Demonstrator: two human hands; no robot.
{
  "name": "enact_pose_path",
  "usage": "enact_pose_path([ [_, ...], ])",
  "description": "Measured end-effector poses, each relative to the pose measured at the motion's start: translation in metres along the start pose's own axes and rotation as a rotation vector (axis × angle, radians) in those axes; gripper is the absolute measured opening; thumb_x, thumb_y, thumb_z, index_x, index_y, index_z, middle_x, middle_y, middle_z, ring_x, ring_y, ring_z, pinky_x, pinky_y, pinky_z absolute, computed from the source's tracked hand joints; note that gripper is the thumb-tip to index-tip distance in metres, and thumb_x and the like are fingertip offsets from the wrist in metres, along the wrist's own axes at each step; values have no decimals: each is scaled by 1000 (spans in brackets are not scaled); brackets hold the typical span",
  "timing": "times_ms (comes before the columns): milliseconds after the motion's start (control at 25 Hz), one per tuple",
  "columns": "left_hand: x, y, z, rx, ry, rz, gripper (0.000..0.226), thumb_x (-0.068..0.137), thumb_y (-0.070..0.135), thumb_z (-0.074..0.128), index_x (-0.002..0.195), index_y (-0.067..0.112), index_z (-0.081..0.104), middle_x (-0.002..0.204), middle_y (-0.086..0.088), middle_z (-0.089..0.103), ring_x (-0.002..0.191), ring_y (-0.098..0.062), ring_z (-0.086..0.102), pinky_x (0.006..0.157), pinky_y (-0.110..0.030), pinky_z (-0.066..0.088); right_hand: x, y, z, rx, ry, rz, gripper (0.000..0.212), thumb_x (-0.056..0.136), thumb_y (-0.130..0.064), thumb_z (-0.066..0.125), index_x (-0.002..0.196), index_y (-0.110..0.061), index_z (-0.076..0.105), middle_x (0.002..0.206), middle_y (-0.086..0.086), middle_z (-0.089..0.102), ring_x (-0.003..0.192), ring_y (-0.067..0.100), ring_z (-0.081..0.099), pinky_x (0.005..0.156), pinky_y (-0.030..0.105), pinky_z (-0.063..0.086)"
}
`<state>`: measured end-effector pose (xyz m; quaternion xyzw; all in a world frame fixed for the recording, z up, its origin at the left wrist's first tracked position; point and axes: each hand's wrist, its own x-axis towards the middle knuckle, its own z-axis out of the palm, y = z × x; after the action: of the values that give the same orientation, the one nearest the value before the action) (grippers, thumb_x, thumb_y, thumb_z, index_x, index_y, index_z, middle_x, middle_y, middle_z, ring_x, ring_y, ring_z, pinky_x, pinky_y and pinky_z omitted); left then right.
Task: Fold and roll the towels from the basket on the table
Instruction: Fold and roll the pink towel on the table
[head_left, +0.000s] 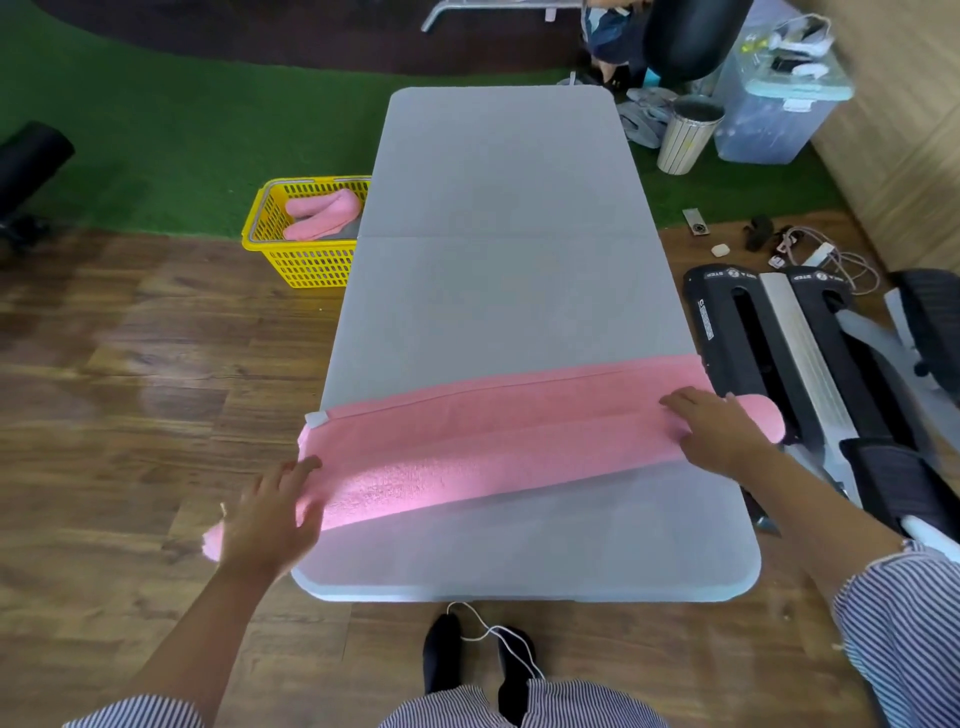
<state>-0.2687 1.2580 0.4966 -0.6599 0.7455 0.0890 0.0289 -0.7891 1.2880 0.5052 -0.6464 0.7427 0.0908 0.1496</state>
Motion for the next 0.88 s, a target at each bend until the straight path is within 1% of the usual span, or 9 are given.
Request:
enact_pose_path([
  [120,0,4,15,159,-208,10,81,67,62,59,140,34,40,139,0,49,117,-32,53,84,-73,40,-1,-12,9,17,-37,39,59,83,-6,48,140,-18,35,145,-1,36,135,19,29,112,55,12],
  [200,0,2,23,143,-219,-5,86,61,54,71,137,34,37,133,-2,53,112,-33,54,77,-74,42,-5,-14,17,-59,-79,26,68,81,-9,54,142,-18,28,145,-2,32,137,16,25,113,54,6],
  [320,-1,8,18,106,-124,31,66,65,50,51,127,29,48,114,-4,63,95,-36,60,62,-59,51,-2,-7,14,-114,-109,9,65,82,-12,55,141,-20,29,144,-3,36,135,16,29,115,48,9],
  [440,4,9,7,40,-121,7,68,68,51,34,131,31,49,121,1,58,105,-31,55,76,-55,50,11,-4,-1,-96,-181,-14,62,83,-17,56,140,-22,32,144,-3,38,135,17,31,115,46,13],
  [560,12,13,3,26,-34,-43,58,70,48,46,125,30,48,118,-3,56,103,-35,56,81,-72,41,23,-9,-7,-71,-1,-22,63,81,-4,52,140,-14,34,145,3,36,133,24,33,111,49,23],
  [640,17,16,5,97,29,-8,50,73,42,43,119,26,52,112,-5,61,95,-35,61,82,-75,37,28,-12,-2,-47,148,-39,60,77,6,49,135,-9,42,141,11,42,129,29,39,104,49,33],
  [720,16,21,6,129,-5,25,49,74,38,40,118,22,53,110,-7,63,92,-34,64,82,-78,36,27,-13,6,-53,140,-41,59,80,5,48,137,-8,41,142,11,42,130,29,38,107,50,32],
  [800,16,20,11,164,-57,46,58,68,42,55,121,18,51,112,-9,61,94,-35,63,79,-81,34,25,-16,10,-69,38,-11,66,82,-4,51,144,-12,29,148,5,32,137,23,28,113,47,17],
  [880,18,17,17,180,-140,50,78,54,43,75,122,16,49,112,-11,61,94,-36,63,78,-81,34,25,-18,11,-166,3,-21,73,80,-12,56,145,-15,23,149,1,29,138,19,24,114,44,13],
])
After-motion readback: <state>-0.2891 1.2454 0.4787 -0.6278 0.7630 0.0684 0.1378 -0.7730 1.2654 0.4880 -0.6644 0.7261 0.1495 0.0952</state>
